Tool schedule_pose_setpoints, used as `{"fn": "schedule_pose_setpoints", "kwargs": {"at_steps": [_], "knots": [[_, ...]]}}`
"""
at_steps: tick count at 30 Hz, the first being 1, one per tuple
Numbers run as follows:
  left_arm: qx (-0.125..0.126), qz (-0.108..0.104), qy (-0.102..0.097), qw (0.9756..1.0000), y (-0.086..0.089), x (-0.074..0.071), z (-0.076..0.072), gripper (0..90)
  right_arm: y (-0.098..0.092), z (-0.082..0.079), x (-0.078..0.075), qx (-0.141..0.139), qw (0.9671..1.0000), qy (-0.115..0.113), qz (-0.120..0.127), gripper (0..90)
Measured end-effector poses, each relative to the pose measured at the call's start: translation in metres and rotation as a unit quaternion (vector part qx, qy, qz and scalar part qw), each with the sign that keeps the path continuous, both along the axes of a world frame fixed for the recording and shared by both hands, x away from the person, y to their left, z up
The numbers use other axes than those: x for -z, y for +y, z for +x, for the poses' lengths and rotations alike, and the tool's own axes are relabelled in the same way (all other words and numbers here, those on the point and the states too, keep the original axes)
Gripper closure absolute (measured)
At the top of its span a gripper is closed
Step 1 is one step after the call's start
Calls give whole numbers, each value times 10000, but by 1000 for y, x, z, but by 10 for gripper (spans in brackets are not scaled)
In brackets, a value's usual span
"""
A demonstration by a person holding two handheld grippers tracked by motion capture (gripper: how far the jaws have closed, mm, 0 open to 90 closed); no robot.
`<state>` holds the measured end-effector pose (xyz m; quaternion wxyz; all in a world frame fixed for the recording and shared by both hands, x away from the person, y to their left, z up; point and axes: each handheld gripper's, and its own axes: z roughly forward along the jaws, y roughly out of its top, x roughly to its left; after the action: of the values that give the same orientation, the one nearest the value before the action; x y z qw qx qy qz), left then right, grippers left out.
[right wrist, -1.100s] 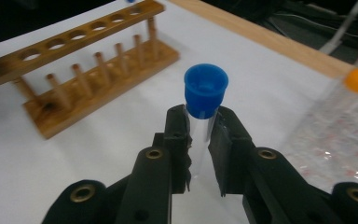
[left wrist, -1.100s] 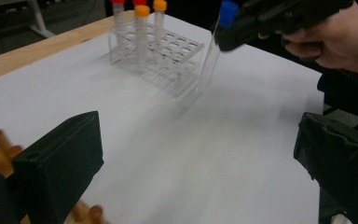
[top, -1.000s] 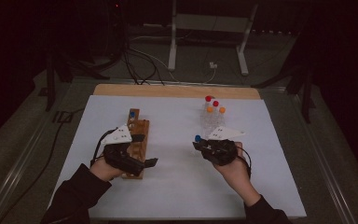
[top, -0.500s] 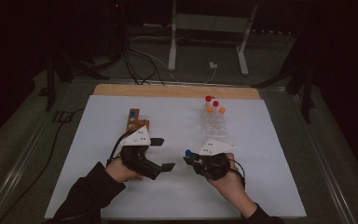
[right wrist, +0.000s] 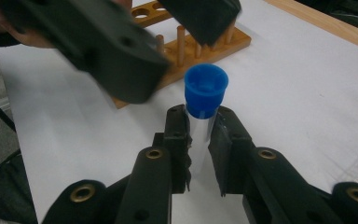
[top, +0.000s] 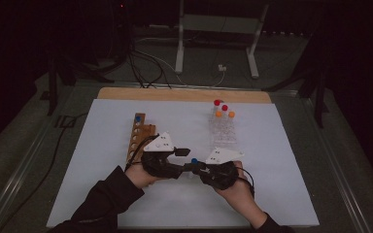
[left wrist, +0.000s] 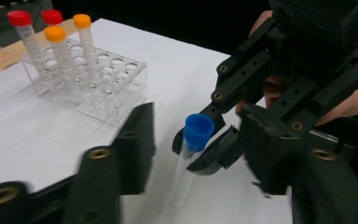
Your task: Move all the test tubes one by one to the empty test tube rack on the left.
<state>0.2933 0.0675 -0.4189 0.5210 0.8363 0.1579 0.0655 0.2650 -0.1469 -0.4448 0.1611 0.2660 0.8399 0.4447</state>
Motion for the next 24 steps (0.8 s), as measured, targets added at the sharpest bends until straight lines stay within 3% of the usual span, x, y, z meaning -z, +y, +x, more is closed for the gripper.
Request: {"fn": "schedule_pose_setpoints", "kwargs": {"at_steps": [1, 10, 18, 24], "knots": [[-5, 23, -7, 10000, -2, 0, 0, 559, 0, 0, 0, -2, 10000, 1, 11, 772], [15, 225, -92, 9997, -14, 3, 2, 739, -2, 0, -1, 25, 10000, -46, 14, 772], [16, 358, -216, 9991, -15, 1, 1, 773, -3, 0, -1, 23, 10000, -34, 22, 771], [-40, 301, -264, 9992, -11, -2, 2, 777, -4, 1, -3, 10, 9999, -77, 104, 742]]}}
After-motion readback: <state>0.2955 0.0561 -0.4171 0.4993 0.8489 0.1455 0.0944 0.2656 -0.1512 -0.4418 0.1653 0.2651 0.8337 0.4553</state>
